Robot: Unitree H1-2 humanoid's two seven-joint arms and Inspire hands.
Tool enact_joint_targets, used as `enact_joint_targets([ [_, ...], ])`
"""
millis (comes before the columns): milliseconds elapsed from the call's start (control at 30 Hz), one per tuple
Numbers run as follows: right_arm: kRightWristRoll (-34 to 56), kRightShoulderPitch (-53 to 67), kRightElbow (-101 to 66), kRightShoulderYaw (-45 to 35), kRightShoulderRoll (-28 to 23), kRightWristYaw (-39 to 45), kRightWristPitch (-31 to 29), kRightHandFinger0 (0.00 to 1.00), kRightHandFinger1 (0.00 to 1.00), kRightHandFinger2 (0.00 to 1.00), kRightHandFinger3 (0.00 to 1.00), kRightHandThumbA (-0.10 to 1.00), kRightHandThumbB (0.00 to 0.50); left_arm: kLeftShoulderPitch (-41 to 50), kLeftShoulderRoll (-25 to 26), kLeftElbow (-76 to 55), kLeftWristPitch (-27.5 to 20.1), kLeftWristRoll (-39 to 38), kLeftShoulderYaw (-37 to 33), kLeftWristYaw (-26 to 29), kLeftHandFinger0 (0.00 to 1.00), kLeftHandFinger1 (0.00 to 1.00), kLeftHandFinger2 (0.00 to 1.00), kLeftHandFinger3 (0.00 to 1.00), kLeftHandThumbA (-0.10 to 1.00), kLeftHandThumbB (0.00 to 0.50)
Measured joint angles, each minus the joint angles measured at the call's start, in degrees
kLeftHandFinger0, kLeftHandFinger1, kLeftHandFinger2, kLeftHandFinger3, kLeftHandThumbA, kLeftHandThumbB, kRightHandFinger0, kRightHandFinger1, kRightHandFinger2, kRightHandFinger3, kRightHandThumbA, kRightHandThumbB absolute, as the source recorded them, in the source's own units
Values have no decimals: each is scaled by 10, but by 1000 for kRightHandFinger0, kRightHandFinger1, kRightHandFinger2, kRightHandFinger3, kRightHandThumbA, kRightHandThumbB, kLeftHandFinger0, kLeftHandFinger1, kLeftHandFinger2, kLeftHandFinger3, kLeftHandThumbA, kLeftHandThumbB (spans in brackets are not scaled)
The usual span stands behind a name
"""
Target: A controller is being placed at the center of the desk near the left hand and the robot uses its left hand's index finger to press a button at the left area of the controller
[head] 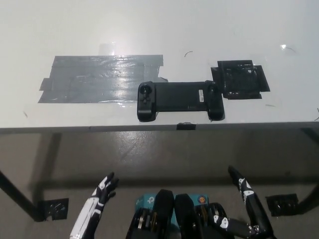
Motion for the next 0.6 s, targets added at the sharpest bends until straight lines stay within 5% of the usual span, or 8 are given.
enact_joint_targets([
  [67, 0, 0, -2, -2, 0, 0, 0, 1000, 1000, 1000, 1000, 1000, 295, -6, 5, -6, 0, -1, 0, -4, 987, 986, 1000, 1000, 1000, 153],
  [100, 0, 0, -3, -3, 0, 0, 0, 1000, 1000, 1000, 1000, 1000, 297, -10, 9, -10, 0, -2, 1, -6, 888, 892, 938, 1000, 1000, 160],
  [167, 0, -1, -4, -4, 0, 0, 0, 1000, 1000, 1000, 1000, 1000, 297, -18, 15, -18, 0, -6, 3, -11, 625, 573, 608, 1000, 1000, 174],
  [200, 0, -2, -5, -5, 0, 0, 0, 1000, 1000, 1000, 1000, 1000, 291, -23, 18, -21, 0, -10, 5, -15, 387, 295, 342, 1000, 1000, 191],
  [233, 0, -2, -5, -5, 0, 0, 0, 1000, 1000, 1000, 1000, 1000, 290, -25, 20, -24, 0, -14, 6, -17, 234, 146, 228, 1000, 1000, 194],
  [300, 0, -6, -6, -5, 0, 0, 0, 1000, 1000, 1000, 1000, 1000, 287, -40, 33, -45, 8, -28, 11, -28, 3, 1, 9, 1000, 1000, 224],
  [467, 0, -21, -7, -7, 0, 0, 0, 1000, 1000, 1000, 1000, 1000, 292, -81, 63, -83, 44, -62, 13, -56, 40, 15, 33, 1000, 1000, 306],
  [600, 0, -27, -7, -8, 0, 0, 0, 1000, 1000, 1000, 1000, 1000, 277, -125, 88, -96, 92, -103, 18, -84, 150, 116, 311, 1000, 1000, 330],
])
